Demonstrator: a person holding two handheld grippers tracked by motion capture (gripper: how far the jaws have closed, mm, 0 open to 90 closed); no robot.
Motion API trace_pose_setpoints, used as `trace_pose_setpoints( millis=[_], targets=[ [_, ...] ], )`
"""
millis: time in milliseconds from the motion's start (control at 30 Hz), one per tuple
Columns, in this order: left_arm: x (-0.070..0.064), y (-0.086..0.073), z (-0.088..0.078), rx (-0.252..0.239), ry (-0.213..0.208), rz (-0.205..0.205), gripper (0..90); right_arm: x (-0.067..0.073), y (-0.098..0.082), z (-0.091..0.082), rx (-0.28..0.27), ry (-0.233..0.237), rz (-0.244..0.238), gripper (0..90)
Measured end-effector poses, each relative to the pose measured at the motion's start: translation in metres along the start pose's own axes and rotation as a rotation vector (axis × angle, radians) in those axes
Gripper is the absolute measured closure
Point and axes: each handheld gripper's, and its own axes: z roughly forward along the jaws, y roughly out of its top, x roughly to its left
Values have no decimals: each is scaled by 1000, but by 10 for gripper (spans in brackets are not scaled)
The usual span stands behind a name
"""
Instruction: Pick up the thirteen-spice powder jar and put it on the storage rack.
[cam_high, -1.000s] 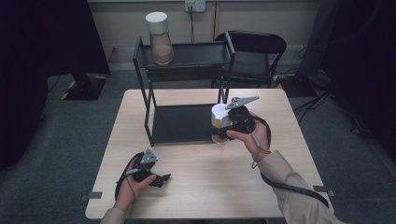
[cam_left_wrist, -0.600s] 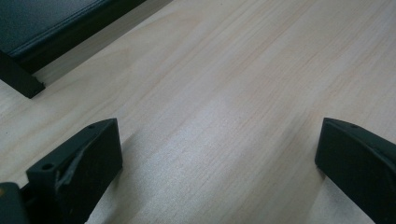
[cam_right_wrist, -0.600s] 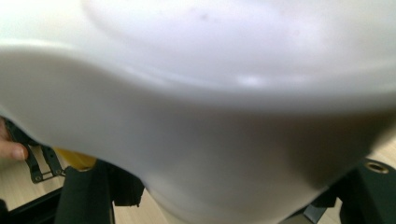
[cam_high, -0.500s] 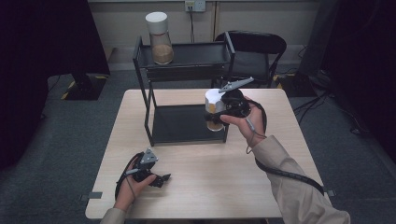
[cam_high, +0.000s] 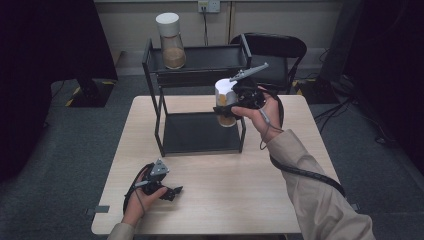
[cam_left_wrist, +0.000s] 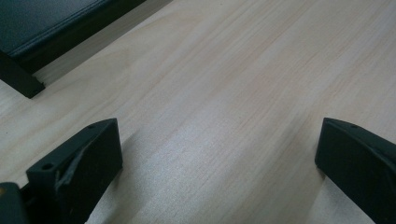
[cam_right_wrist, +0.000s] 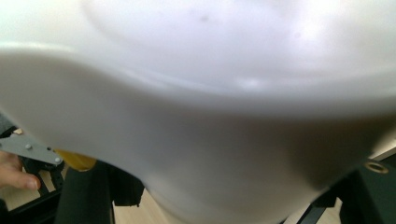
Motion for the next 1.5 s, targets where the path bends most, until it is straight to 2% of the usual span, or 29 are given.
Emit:
trace_pose_setpoints(
  millis=[300,900,1500],
  targets=[
    [0,0,0,1,0,0,0,2,23,-8,-11,-6,-15,303],
    [0,0,0,1,0,1,0,5,68,-23,-45,-21,-12,303],
    [0,0,0,-1,0,1,0,5,110,-24,-65,-70,-7,303]
  ],
)
